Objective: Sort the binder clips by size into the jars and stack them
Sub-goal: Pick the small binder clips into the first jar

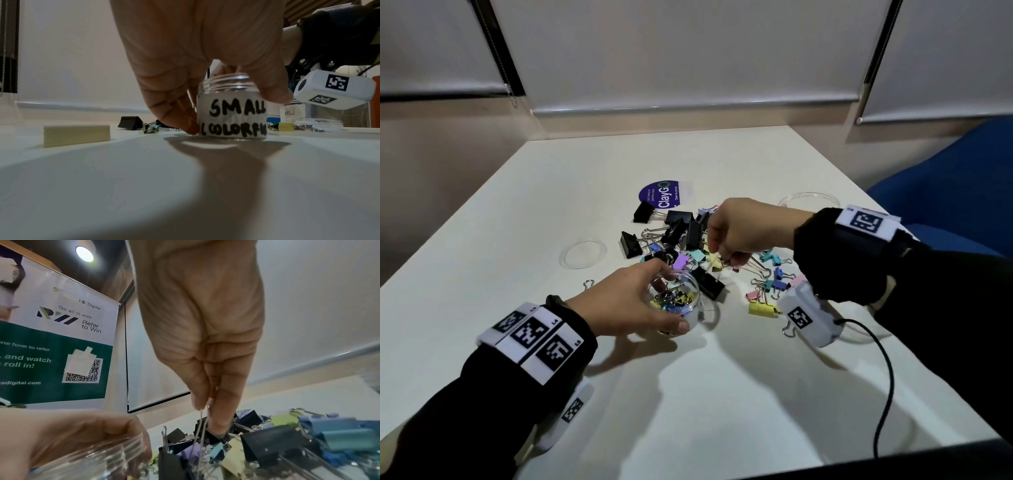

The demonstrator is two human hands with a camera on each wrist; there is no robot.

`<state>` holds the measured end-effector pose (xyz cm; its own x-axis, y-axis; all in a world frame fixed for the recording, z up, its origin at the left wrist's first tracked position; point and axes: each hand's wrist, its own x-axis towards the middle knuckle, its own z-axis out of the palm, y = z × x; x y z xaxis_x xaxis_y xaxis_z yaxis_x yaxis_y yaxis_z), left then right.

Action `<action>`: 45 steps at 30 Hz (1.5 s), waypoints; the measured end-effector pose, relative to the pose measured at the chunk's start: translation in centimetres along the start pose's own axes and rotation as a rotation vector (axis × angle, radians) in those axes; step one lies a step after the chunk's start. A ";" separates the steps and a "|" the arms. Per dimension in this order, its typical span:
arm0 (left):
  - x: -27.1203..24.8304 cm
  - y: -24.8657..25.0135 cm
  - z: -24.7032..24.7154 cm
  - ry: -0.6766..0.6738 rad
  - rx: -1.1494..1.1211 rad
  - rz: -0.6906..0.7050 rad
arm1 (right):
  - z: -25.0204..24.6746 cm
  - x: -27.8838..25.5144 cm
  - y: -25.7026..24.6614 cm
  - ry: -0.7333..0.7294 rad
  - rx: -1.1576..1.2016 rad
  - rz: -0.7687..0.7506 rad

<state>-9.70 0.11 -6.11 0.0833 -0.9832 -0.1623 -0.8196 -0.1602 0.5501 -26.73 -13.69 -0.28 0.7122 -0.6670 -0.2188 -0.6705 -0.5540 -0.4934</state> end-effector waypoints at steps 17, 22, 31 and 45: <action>0.0 0.0 0.2 -0.022 -0.007 -0.025 | 2.1 -3.0 2.5 -0.116 -0.455 0.004; 0.1 0.1 0.2 -0.024 -0.011 -0.023 | 2.2 -4.3 2.8 -0.062 -0.561 -0.006; 0.0 0.1 0.2 -0.023 -0.009 -0.029 | 3.4 -2.6 2.4 -0.015 -0.458 0.019; 0.1 -0.1 0.3 -0.025 -0.012 -0.014 | 3.8 -2.4 2.4 -0.069 -0.420 0.003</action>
<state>-9.74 0.03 -6.41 0.0803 -0.9784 -0.1903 -0.8116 -0.1750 0.5574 -29.22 -11.56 -4.10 0.7129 -0.6417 -0.2829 -0.6887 -0.7167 -0.1098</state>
